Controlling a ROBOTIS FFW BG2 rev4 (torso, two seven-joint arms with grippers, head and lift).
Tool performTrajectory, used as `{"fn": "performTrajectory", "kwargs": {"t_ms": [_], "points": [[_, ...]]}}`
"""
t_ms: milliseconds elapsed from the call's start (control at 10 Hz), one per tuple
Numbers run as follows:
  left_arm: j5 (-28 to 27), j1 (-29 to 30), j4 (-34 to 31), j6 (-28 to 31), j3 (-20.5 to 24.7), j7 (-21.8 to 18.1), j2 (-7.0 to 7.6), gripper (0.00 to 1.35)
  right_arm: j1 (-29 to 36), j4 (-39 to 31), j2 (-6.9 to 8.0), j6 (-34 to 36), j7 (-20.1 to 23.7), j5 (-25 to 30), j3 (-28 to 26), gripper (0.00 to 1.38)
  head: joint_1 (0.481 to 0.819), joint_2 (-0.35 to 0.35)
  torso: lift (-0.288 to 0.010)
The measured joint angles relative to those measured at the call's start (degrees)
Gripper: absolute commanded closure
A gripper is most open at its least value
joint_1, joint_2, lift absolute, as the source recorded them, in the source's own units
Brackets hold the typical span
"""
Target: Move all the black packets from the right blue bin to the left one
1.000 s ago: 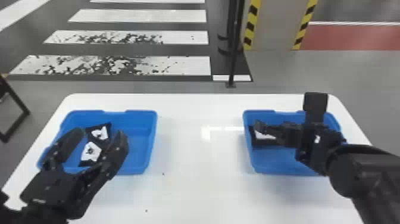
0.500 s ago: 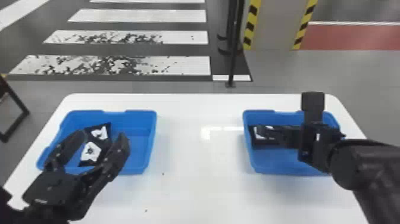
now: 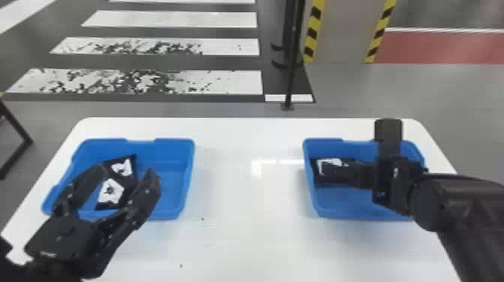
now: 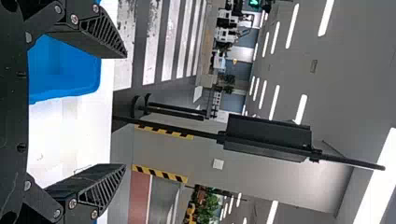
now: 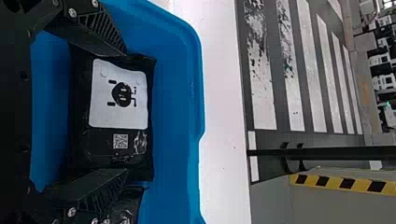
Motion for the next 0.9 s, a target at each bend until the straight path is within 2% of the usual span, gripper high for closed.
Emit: {"fn": "performTrajectory", "kwargs": {"t_ms": [200,300,400,600,900], "points": [[-0.02,-0.08,0.35,-0.72,0.08,-0.11,0.00,0.21,-1.71,3.73,0.00,0.64,0.91,-0.56,0.12,0.40,0.695,-0.015,-0.140],[-0.08,-0.10,0.56,-0.88,0.09,-0.12,0.00,0.21,-2.54,6.16,-0.04,-0.80,2.23,-0.61,0.53,0.78,0.695,-0.012,-0.140],[-0.11,-0.10,0.80,-1.17,0.09,-0.12,-0.04,0.21,-2.94,7.60,-0.19,-2.43,3.11,-0.86,1.28,1.04,0.695,-0.006,-0.140],[-0.11,-0.08,1.14,-1.73,0.08,-0.11,-0.09,0.21,-2.87,8.13,-0.29,-4.45,3.38,-2.73,2.31,1.14,0.695,0.007,-0.140],[0.21,0.04,1.65,-2.76,0.07,-0.12,-0.09,0.21,-1.18,7.58,-0.34,-7.71,4.70,-5.30,2.18,1.18,0.695,0.020,-0.140]]}}
